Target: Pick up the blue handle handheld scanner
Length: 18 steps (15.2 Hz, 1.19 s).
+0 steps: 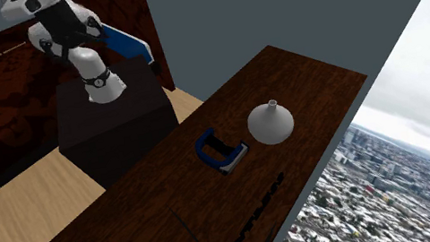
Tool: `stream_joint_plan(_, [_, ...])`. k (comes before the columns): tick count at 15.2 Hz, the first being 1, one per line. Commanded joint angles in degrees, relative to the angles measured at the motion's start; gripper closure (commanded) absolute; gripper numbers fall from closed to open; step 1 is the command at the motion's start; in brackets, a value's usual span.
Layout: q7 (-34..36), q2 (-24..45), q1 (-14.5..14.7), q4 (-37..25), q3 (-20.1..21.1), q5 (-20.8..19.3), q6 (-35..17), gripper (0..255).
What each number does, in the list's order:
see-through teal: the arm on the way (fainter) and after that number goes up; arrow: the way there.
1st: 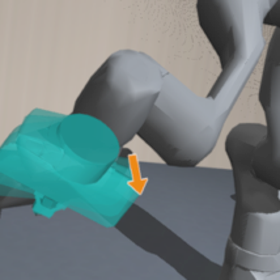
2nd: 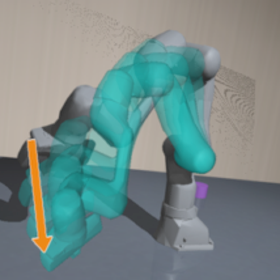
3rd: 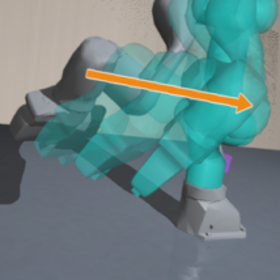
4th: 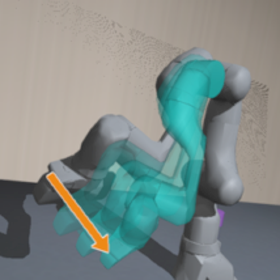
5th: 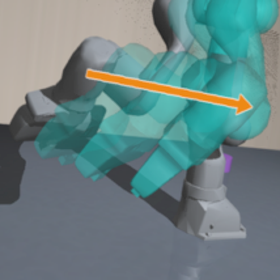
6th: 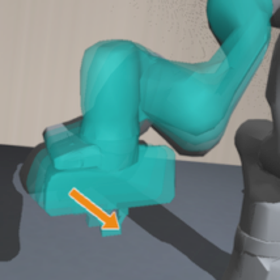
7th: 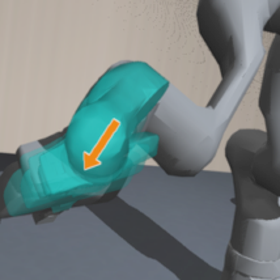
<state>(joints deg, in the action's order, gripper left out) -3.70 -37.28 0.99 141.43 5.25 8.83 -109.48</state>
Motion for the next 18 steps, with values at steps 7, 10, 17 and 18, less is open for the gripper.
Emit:
stream_joint_plan(7, [4.1, 12.6, 2.0, 1.7, 6.2, 1.3, -14.3, 0])
stream_joint_plan(10, [6.1, 18.4, 2.5, 1.0, 8.5, 0.9, -19.3, 0])
stream_joint_plan(17, [12.7, 33.5, 3.1, -3.2, 13.2, -3.8, -29.7, 0])
stream_joint_plan(18, [13.9, 35.8, 3.2, -4.0, 13.6, -5.0, -30.9, 0])
